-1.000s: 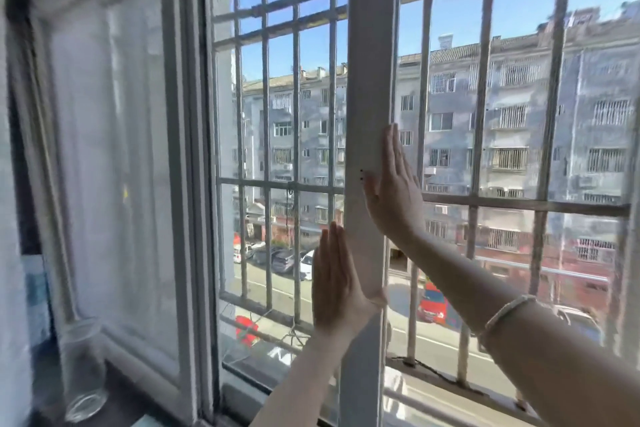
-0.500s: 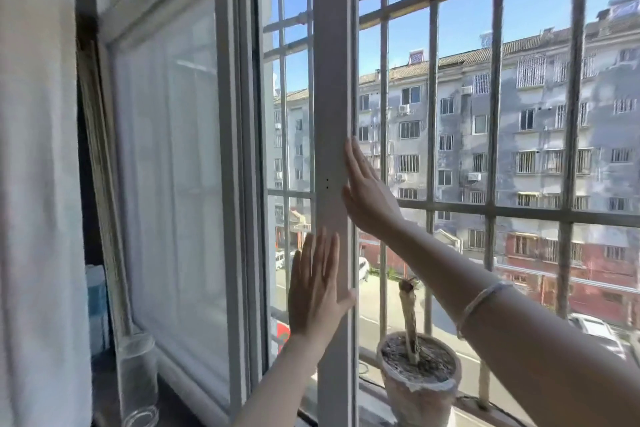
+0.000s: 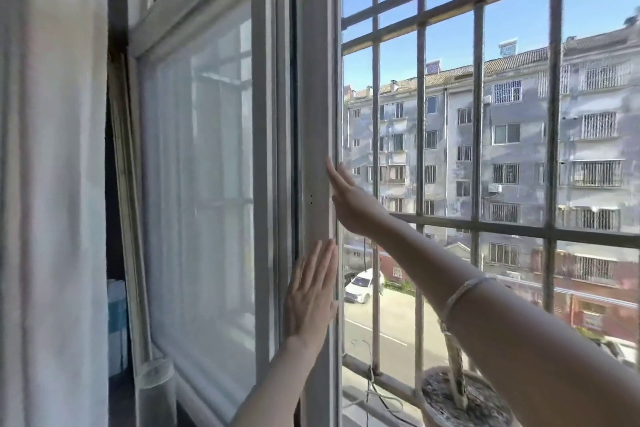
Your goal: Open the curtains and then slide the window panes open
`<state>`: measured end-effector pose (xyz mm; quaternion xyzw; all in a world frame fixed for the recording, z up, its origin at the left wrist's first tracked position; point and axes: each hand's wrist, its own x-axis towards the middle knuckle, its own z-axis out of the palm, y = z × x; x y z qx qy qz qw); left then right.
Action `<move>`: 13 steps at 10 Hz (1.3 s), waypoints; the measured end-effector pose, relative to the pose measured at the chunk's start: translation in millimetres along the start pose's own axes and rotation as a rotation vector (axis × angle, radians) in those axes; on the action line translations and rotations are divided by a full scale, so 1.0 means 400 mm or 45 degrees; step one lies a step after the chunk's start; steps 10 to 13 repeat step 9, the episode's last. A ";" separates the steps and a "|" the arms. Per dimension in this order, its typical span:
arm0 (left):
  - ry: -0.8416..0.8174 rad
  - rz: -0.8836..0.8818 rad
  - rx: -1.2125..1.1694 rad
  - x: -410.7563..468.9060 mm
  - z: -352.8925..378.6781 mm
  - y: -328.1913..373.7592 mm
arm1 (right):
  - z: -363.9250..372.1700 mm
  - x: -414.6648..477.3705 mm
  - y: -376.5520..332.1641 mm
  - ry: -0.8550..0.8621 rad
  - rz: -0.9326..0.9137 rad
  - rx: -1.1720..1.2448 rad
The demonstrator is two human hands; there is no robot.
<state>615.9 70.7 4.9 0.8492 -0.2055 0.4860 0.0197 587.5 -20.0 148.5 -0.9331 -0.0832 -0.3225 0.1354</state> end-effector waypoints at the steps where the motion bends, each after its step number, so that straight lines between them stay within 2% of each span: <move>1: -0.109 0.019 0.036 0.014 0.004 -0.033 | 0.015 0.032 -0.007 -0.026 0.003 0.015; 2: -0.218 0.046 0.111 0.023 0.007 -0.069 | 0.028 0.051 -0.009 -0.046 0.011 0.056; 3: -0.330 0.090 0.064 0.040 0.029 -0.091 | 0.041 0.055 -0.010 -0.107 0.034 0.090; 4: -0.280 0.113 0.118 0.040 0.027 -0.106 | 0.059 0.055 -0.014 -0.150 0.027 0.123; 6: -0.346 0.159 0.237 0.046 0.018 -0.109 | 0.077 0.066 -0.025 -0.151 0.033 0.192; 8: -0.308 0.124 0.048 0.039 0.018 -0.106 | 0.086 0.054 -0.027 -0.141 0.043 0.194; 9: -0.244 0.090 -0.199 0.028 0.023 -0.096 | 0.095 0.039 -0.010 -0.164 0.100 0.203; 13: -0.244 0.090 -0.199 0.028 0.023 -0.096 | 0.095 0.039 -0.010 -0.164 0.100 0.203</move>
